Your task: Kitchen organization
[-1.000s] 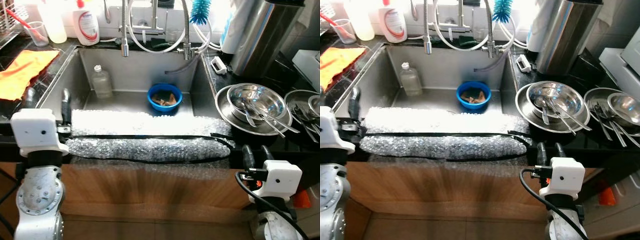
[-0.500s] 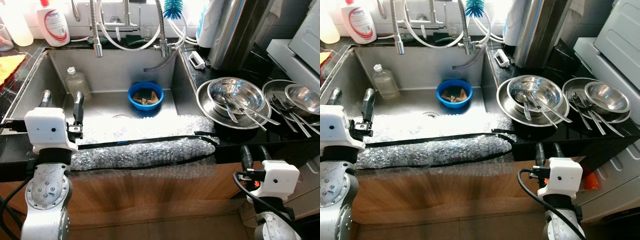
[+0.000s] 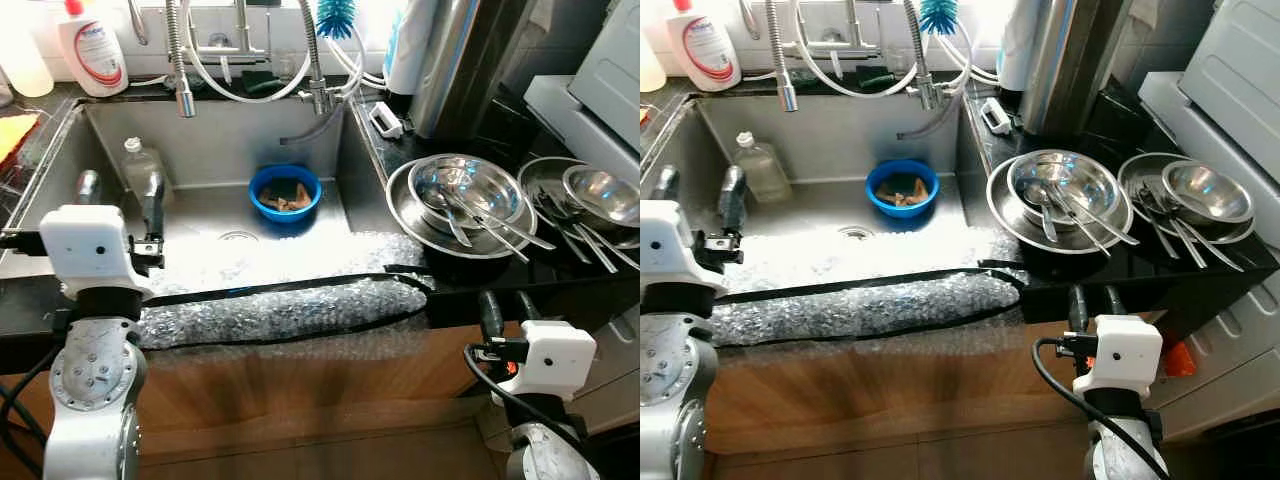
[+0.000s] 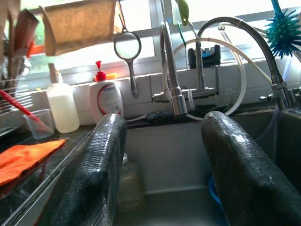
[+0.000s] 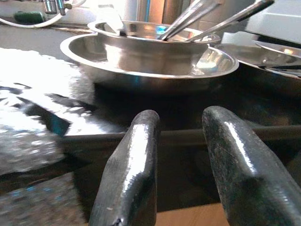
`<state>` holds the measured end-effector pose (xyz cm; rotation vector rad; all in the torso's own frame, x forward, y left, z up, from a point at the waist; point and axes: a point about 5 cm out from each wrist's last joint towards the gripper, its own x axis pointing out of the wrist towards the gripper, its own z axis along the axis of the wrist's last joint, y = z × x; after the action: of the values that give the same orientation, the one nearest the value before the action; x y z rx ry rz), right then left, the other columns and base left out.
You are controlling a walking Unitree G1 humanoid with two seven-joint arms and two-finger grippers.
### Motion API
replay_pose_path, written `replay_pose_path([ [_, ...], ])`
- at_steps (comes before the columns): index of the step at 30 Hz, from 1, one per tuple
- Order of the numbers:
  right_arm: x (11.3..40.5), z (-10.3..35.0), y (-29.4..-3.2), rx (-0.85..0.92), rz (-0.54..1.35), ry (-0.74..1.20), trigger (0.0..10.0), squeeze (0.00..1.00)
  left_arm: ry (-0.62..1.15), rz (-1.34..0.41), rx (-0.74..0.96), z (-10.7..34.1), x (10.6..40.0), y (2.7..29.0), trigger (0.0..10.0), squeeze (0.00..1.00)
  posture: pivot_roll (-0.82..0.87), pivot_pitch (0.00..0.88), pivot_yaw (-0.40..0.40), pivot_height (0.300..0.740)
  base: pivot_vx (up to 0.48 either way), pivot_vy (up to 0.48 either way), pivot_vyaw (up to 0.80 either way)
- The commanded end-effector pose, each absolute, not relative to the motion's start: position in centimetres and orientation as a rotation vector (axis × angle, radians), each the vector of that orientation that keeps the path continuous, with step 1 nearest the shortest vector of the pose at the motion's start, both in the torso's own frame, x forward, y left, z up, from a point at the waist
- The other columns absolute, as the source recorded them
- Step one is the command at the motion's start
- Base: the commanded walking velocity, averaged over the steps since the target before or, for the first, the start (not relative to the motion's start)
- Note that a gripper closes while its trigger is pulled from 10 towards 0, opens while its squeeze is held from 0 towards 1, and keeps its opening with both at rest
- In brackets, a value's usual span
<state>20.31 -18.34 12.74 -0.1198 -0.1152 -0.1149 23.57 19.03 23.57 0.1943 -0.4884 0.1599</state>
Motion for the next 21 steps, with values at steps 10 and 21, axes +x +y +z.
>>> replay_pose_path([
  [10,20.0,12.4,-18.2,-0.118,-0.120,-0.105,10.0,0.00,-0.435,0.107,0.194,21.9,23.9,18.5,10.0,0.00,0.05,0.111,-0.012,0.740,0.000,0.115,-0.77],
  [21,20.1,12.5,-18.0,-0.122,-0.109,-0.125,10.0,0.00,-0.433,0.077,0.190,21.7,24.2,18.0,10.0,0.00,0.05,0.110,-0.011,0.740,0.000,0.000,-0.41],
])
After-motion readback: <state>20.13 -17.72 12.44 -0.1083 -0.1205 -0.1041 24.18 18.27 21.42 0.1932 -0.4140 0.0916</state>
